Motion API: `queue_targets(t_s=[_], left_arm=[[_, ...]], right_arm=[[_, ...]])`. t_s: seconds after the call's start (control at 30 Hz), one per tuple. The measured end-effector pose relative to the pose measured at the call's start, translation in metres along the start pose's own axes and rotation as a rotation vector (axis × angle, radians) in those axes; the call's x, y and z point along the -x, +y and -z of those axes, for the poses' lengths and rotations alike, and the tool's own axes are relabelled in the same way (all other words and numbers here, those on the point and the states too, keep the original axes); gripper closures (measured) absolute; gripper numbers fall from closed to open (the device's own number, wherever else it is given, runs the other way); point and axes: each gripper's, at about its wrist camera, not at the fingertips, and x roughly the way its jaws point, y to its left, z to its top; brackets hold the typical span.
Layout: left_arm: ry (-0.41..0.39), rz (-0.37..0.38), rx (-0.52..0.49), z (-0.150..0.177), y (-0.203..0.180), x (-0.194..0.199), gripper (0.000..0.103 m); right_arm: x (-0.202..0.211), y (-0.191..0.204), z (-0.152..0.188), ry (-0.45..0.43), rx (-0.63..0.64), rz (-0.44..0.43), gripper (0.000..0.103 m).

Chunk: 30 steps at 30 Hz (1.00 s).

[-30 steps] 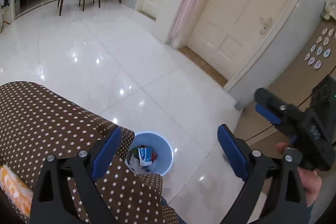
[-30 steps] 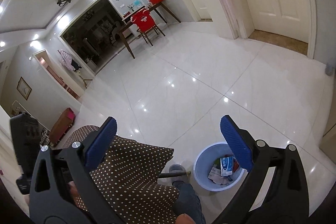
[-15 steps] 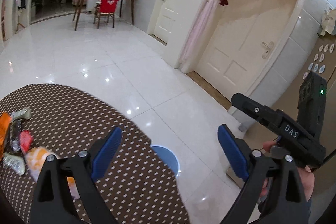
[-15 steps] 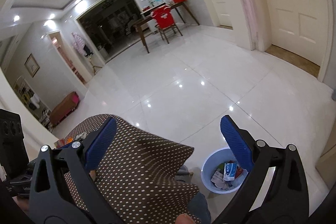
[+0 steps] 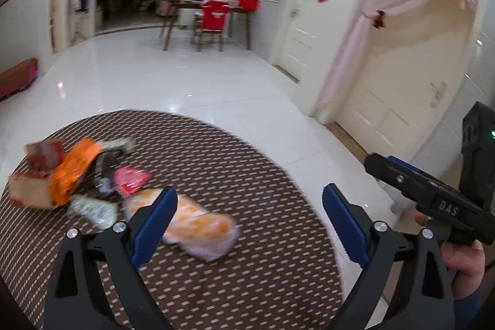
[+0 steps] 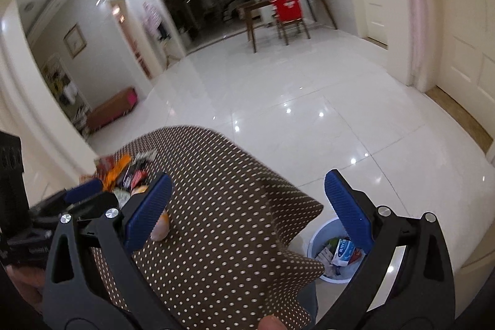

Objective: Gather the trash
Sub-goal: 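Move both open tools back over the table, then grasp the silver wrapper with the left tool while the right tool grasps the orange-printed white bag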

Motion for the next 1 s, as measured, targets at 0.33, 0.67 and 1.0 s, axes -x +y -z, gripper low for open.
queue_targets(t_s=[0.33,0.67,1.0], left_arm=[[0.044,-0.187,0.212,0.033,0.108,0.007,0.010],[0.101,-0.255,0.260,0.041,0.166,-0.017,0.010],[0.126,-0.278,0.159,0.028,0.178,-0.054,0.031]], right_arm=[[-0.042,0.054,0.015,0.110,0.115,-0.053,0.006],[-0.067,0.083,0.031,0.175,0.176,-0.079,0.006],[-0.089,0.097,0.039,0.227,0.207,-0.092,0.006]])
